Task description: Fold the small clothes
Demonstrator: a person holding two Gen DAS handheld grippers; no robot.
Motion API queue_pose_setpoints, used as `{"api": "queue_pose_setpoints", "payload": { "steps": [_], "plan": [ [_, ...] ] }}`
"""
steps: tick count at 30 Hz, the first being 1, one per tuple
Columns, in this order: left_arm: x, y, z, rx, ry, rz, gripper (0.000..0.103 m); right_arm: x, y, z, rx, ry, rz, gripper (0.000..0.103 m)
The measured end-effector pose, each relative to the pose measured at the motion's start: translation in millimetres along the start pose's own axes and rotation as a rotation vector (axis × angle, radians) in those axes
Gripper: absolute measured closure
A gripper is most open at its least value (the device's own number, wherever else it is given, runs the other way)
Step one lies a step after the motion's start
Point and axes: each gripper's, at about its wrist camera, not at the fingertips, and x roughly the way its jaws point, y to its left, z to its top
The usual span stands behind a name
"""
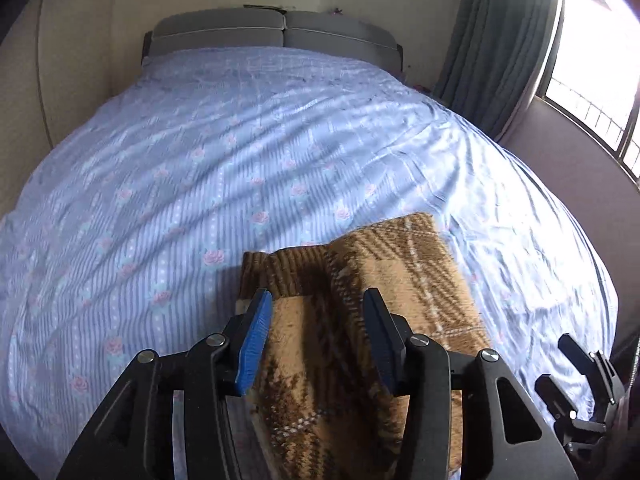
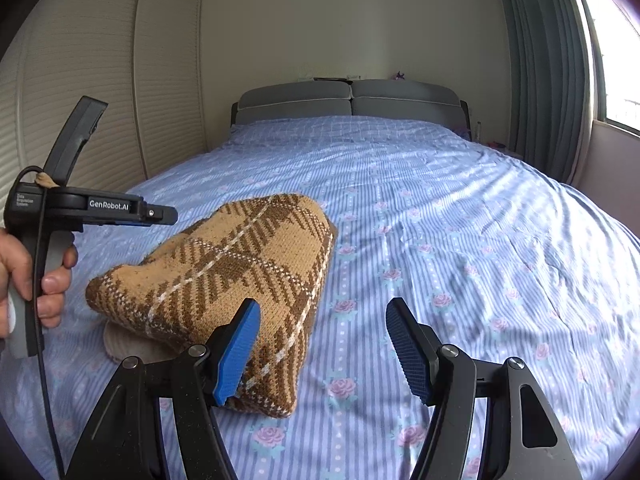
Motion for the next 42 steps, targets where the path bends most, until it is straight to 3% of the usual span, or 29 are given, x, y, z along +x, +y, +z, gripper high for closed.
{"api": "queue_pose_setpoints", "payload": {
  "steps": [3, 5, 10, 13, 17, 20, 25, 29, 34, 38, 42],
  "plan": [
    [32, -6, 5, -0.002, 0.128, -0.058, 0.056, -1, -1, 1, 0.007, -0.003, 0.003, 0.037],
    [46, -4, 3, -0.03, 0.159, -0.065, 0.057, -1, -3, 0, 0.007, -0.001, 0.0, 0.038],
    [64, 8, -5, -0.135, 0.231, -0.195, 0.057, -2, -12, -3, 0.015, -0.003, -0.019, 0.038],
    [71, 11, -7, -0.169, 0.241, -0.241, 0.057, 2, -20, -4, 0.041, 0.011, -0.026, 0.038],
    [70, 7, -7, -0.167, 0.221, -0.295, 0.072, 6, -23, -7, 0.06, 0.028, -0.03, 0.038],
    [64, 6, -7, -0.151, 0.197, -0.289, 0.082, 7, -24, -10, 0.066, 0.036, -0.029, 0.038],
    [29, 9, 2, -0.115, 0.107, -0.229, 0.085, 5, -27, -8, 0.072, 0.036, -0.04, 0.038],
    [-9, 6, 9, -0.022, 0.036, -0.126, 0.085, 0, -27, -2, 0.066, 0.015, -0.036, 0.037],
    [27, 24, -17, -0.044, 0.14, -0.08, 0.085, 2, -17, -2, 0.055, 0.016, -0.017, 0.038],
    [38, 31, -31, -0.089, 0.11, -0.089, 0.085, 4, -6, -8, 0.012, 0.033, -0.004, 0.038],
    [31, 18, -30, -0.048, 0.092, -0.076, 0.084, 5, -4, -9, -0.015, 0.038, 0.016, 0.037]
  ]
}}
